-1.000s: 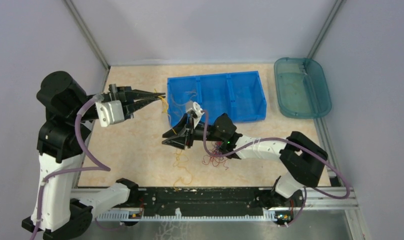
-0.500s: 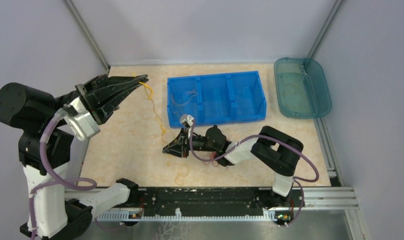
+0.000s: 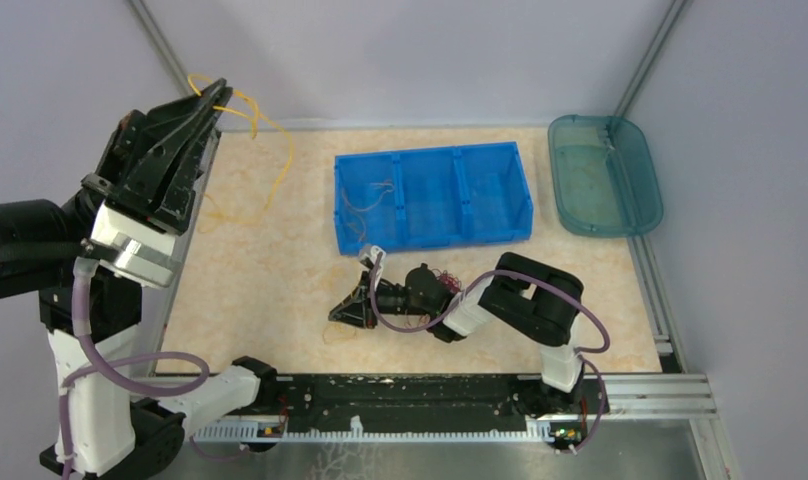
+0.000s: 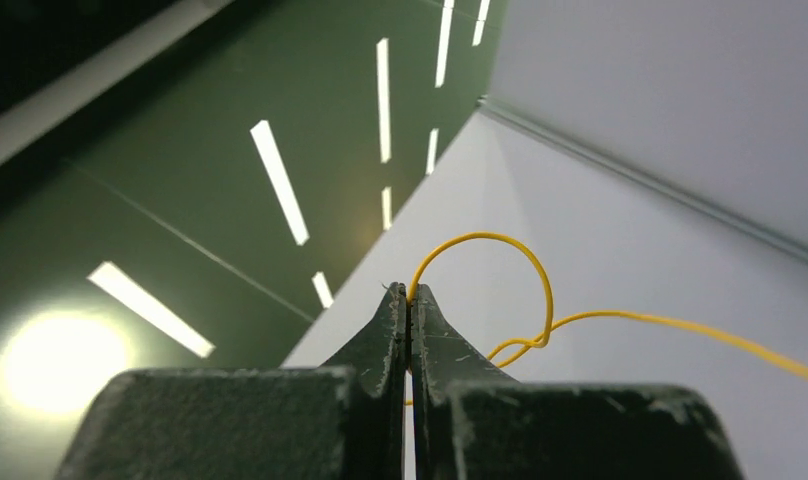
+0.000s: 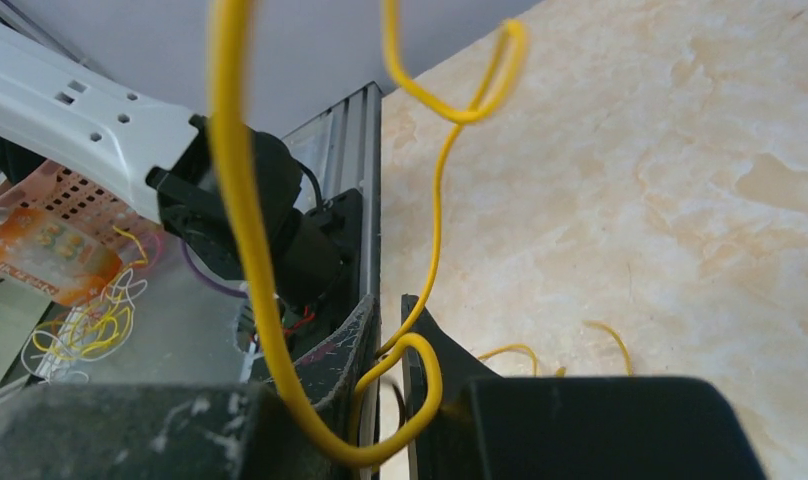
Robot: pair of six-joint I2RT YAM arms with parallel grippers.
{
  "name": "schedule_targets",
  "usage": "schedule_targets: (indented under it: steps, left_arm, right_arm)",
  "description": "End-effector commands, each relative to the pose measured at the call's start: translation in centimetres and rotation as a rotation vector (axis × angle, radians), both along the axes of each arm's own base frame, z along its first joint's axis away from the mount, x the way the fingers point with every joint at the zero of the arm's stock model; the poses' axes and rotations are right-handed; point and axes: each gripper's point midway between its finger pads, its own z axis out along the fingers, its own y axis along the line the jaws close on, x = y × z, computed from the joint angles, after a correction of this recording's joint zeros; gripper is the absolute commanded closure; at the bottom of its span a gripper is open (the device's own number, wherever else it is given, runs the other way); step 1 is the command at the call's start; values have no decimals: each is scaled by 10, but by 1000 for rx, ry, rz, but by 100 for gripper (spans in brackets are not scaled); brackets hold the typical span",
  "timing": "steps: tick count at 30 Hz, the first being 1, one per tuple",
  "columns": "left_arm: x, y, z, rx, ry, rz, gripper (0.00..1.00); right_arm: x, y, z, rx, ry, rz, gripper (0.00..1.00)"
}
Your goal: Untangle the cables
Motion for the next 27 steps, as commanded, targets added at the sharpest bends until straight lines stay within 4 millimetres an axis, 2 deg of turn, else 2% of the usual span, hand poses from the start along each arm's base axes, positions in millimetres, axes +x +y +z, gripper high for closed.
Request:
schedule_targets:
  steps: [1,6,9,12,15,18,19,23,26,27]
  left_arm:
    - [-8,25,37,-128,-200,134,100]
    - [-8,45,61,-265,-270,204,100]
    - [11,37,47,-219,-169,199,100]
    - [31,21,16,-145,-20,157,100]
    - [58,8,-24,-103,134,133,100]
    - [92,6,-62,-135,262,174,100]
    - [106,3,-82,-130,314,188,100]
    - [140,-7,-136,-107,462,208,100]
    - [159,-15,-165,-103,547,209,100]
    - [165,-17,-173,-105,572,209,100]
  right_arm:
    - [-7,2,13,69,-16,8,86]
    - [-8,4,9,62,-14,11,85]
    - [-8,4,14,68,-20,15,84]
    - [-9,1,21,72,-37,10,83]
    - [-8,-8,28,78,-58,-20,83]
    - [-6,-20,34,88,-75,-62,83]
    - [-6,-24,39,97,-85,-73,83]
    - [-5,-40,66,150,-141,-121,83]
    - [-6,-49,86,189,-175,-138,84]
    - [-6,-50,85,176,-173,-143,84]
